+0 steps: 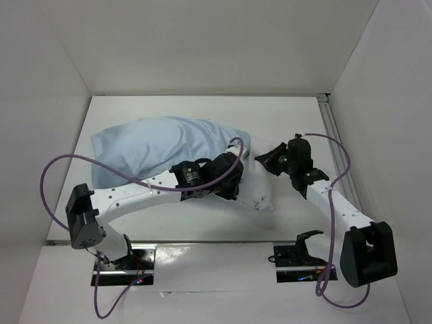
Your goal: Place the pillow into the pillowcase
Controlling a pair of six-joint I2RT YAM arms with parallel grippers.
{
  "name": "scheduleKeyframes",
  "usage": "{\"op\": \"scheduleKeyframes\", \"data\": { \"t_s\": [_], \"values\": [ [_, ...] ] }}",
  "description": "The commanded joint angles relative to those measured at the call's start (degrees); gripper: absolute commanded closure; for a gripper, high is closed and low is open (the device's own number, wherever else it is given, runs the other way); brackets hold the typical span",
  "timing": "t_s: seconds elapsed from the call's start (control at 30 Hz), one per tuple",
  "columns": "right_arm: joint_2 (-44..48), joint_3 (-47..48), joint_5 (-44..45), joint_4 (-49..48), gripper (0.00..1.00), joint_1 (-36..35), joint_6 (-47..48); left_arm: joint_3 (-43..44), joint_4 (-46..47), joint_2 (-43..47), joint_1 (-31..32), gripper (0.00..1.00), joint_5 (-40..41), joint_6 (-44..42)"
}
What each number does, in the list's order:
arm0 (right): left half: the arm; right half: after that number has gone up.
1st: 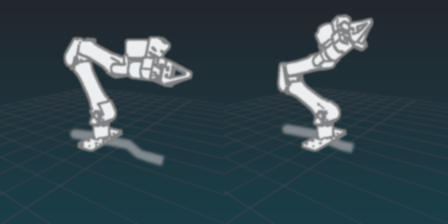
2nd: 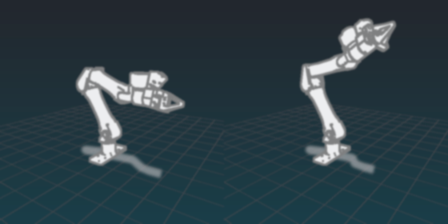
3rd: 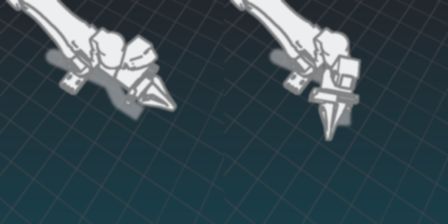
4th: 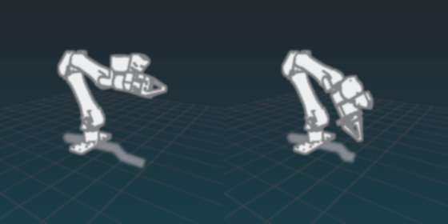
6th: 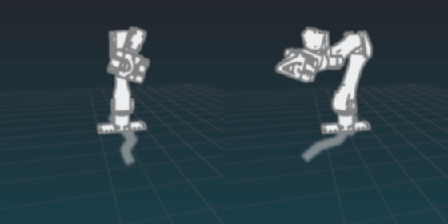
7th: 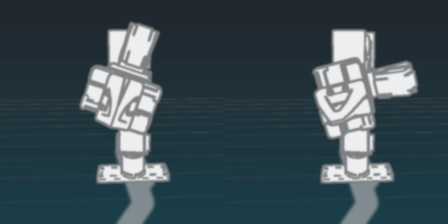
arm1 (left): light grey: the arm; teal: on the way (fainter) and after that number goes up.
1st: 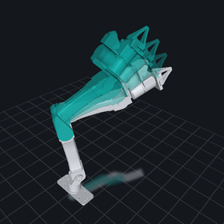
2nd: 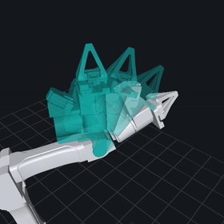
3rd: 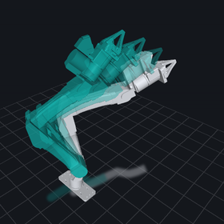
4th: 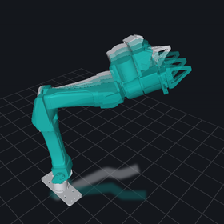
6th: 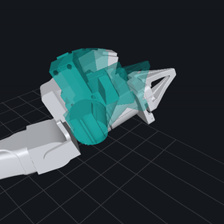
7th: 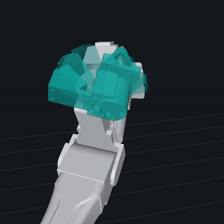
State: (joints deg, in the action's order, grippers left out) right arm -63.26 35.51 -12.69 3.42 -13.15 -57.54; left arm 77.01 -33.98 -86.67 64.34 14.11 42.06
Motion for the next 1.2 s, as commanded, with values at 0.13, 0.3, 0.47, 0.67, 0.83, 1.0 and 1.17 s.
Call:
{"op": "scheduleKeyframes", "data": {
  "t_s": [0.13,0.3,0.47,0.67,0.83,1.0,1.17],
  "values": [
    [2.61,0.97,0.29,-3.16,1.0,-2.32,-2.49,19.39,10.6,-2.79,-4.98,1.0,-24.64,-7.26],
    [6.65,-1.57,0.3,-0.88,1.0,-2.32,-2.49,34.23,3.96,-9.54,-12.99,1.0,-28.79,-7.79],
    [13.33,-0.88,-2.17,10.43,1.0,-2.32,1.88,53.11,-7.75,-15.54,-14.24,1.0,-27.64,-8.93],
    [25.09,-2.01,-9.71,35.23,1.0,-2.85,6.56,54.47,-10.06,-16.06,-19.22,1.0,-23.78,-5.51],
    [24.69,-5.1,-18.68,34.39,1.0,-3.38,6.56,62.63,-10.06,-30.73,-27.33,1.0,-19.48,-5.5],
    [11.18,7.1,-10.36,30.78,0.3,0.39,10.95,66.61,-9.98,-30.94,-26.38,0.12,-18.96,-12.17],
    [5.35,19.5,-2.7,28.84,0.12,12.95,14.81,61.26,-9.36,-19.7,-23.99,0.0,-11.83,-18.25]
  ]
}}
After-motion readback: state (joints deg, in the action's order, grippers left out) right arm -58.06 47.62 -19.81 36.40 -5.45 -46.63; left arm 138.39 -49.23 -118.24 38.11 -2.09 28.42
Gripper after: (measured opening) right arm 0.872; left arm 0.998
